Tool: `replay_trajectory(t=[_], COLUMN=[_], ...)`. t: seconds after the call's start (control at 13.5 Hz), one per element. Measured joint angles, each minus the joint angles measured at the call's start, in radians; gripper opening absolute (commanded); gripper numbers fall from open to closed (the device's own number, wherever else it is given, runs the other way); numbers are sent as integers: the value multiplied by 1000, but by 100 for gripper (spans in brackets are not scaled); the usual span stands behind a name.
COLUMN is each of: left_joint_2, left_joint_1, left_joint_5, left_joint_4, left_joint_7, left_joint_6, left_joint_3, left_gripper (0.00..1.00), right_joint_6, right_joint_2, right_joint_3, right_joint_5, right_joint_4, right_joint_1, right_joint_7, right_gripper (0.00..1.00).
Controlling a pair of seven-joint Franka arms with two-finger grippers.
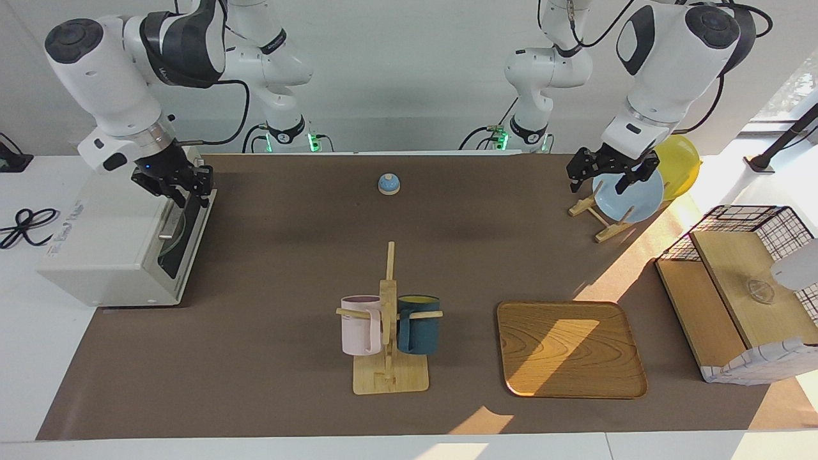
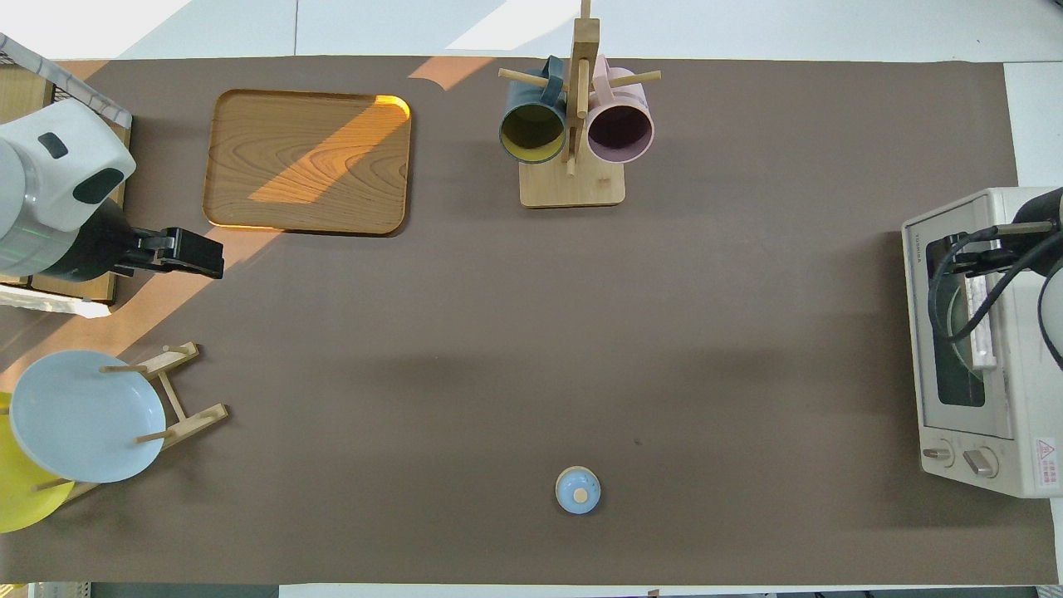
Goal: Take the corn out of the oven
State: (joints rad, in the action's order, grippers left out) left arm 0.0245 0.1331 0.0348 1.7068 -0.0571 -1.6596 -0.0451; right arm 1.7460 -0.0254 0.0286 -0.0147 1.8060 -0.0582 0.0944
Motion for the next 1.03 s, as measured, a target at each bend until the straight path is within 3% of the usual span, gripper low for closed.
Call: replay_trajectory(t=[0.44,1.03], left_joint_2=[0,0], left_joint_1=[0,0], left_joint_5=[0,0], left_joint_4=[0,0], left_joint_7=[0,0], left_joint_6=[0,0], left_joint_3=[0,0], left_gripper=[100,100], right_joint_6=[43,49], right_joint_2=[5,10], right_joint_3=[6,2], right_joint_5=[-112,-238], right_joint_4=[116,154], right_joint_1=[-13,-61], right_joint_7=[-178,-197], right_gripper=[0,0])
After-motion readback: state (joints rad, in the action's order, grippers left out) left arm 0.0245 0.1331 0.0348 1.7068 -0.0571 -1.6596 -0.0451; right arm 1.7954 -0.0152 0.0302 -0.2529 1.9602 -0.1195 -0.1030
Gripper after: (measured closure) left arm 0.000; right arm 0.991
